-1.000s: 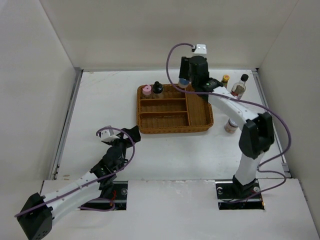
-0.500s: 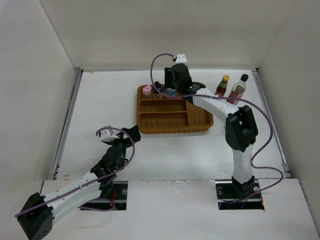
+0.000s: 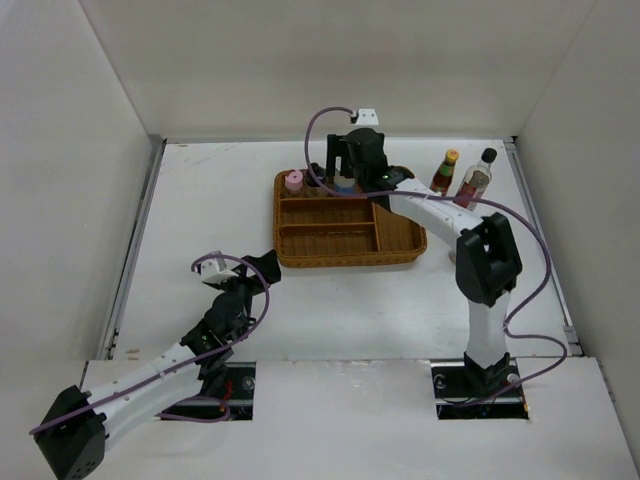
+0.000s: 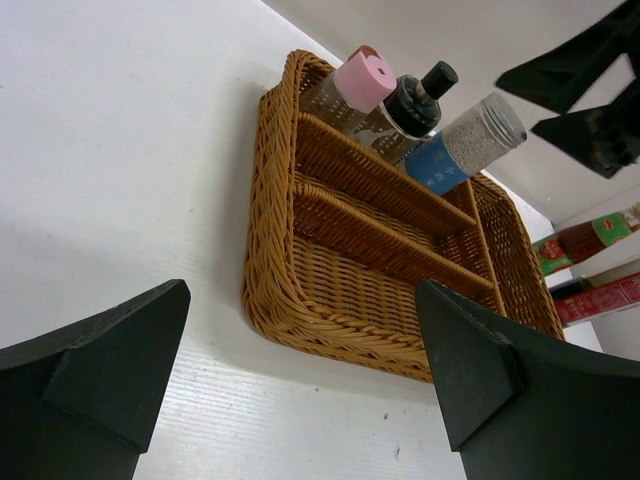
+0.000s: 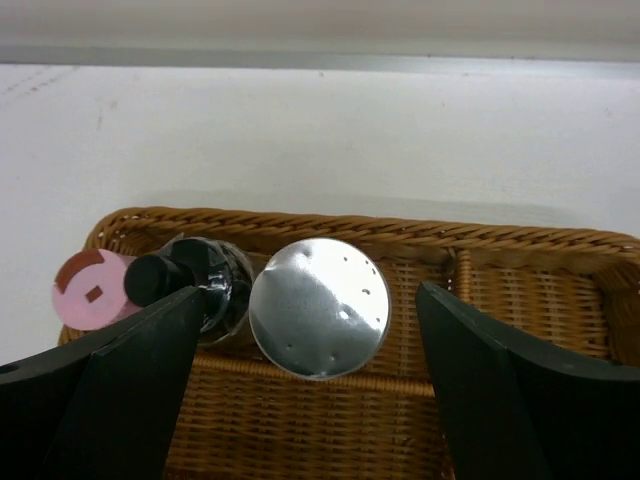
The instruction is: Organize the condiment bottles
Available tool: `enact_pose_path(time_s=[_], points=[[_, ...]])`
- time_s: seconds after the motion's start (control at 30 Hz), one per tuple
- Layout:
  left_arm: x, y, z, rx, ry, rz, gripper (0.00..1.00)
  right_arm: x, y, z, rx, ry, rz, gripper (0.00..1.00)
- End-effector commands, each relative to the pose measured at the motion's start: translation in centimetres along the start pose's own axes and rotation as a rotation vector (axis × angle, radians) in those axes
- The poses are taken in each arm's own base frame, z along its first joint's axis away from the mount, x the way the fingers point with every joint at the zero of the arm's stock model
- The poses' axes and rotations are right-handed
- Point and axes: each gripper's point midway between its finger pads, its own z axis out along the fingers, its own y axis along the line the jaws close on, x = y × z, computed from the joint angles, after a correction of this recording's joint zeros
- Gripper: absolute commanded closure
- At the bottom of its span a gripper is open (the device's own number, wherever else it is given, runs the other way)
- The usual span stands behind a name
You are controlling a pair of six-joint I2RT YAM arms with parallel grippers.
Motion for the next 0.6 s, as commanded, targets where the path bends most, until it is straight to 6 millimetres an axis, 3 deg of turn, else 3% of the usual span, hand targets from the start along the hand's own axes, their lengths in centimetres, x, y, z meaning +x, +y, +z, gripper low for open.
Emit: enact_pose_path(time_s=[0.0, 0.1, 0.23, 0.3, 0.33, 0.4, 0.47, 0.57], points=[[0.5, 1.0, -0.1, -0.010, -0.007, 0.002, 0.00, -8.9, 0.5, -5.7, -0.062, -0.200, 0.085, 0.05], [0.3, 0.6, -0.2, 0.007, -0.013, -0.011, 0.00, -10.8, -3.0, -9.1, -0.014, -0.249, 0.111, 0.04], [0.7, 0.9, -0.1, -0.007, -0.001, 0.007, 0.00, -12.6, -11.1, -13.5, 0.145, -0.327, 0.162, 0.03], [0.5, 0.6, -0.2, 0.004, -0.005, -0.002, 0.00, -12.3, -15.6, -15.2, 0.264, -0.346, 0.178, 0.03], [0.4, 0.5, -0.2, 0.004, -0.010, -0.004, 0.00, -12.0, -18.8, -16.4, 0.364, -0.360, 0.185, 0.03], [0.3, 0.9, 0.0, -0.016, -0.015, 0.005, 0.00, -11.6, -22.8, -17.7, 0.487, -0.371, 0.183, 0.02], [0.3, 1.0, 0.1, -0.021, -0.018, 0.004, 0.00, -10.9, -25.8, -18.4, 0.585, -0.357, 0.175, 0.02], [0.3, 0.8, 0.1, -0.016, -0.017, 0.002, 0.00, -9.4, -28.5, -18.2, 0.664, -0.309, 0.161, 0.01]])
